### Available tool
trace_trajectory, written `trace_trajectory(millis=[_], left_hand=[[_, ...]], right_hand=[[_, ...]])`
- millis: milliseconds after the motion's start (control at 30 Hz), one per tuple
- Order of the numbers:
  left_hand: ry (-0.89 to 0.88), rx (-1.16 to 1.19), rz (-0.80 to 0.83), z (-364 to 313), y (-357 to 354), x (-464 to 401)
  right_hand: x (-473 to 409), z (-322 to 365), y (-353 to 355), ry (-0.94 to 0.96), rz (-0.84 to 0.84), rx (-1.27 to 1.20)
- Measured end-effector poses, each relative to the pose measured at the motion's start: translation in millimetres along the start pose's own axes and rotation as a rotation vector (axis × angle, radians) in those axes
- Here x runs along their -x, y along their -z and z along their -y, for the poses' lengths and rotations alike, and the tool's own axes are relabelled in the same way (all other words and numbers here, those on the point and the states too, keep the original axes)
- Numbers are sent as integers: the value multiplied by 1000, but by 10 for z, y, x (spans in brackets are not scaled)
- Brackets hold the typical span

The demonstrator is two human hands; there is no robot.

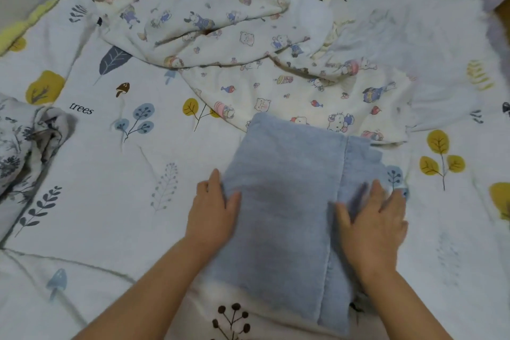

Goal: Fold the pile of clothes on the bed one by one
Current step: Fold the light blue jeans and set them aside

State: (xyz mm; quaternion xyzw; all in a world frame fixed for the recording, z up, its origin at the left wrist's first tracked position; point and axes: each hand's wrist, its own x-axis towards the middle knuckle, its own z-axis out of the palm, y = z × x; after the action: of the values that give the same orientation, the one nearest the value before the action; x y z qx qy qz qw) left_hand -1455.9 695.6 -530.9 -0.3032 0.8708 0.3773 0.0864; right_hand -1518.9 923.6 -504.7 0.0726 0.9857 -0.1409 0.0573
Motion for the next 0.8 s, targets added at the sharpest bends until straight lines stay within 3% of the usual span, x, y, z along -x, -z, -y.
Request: trace_trajectory(millis=[67,167,500,800], left_hand=[[69,11,28,-79,14,-149],[93,-15,56,-144,14,-258],[-21,-1,-16,-231,52,-116],[-12,99,-143,-384,451,527]], right_hand=[[-2,-183,85,-232,96,-157],[-32,-301,53,-329,224,-293],[-34,-274,30,-267,115,-410],[175,-139,543,-70,104,-392]])
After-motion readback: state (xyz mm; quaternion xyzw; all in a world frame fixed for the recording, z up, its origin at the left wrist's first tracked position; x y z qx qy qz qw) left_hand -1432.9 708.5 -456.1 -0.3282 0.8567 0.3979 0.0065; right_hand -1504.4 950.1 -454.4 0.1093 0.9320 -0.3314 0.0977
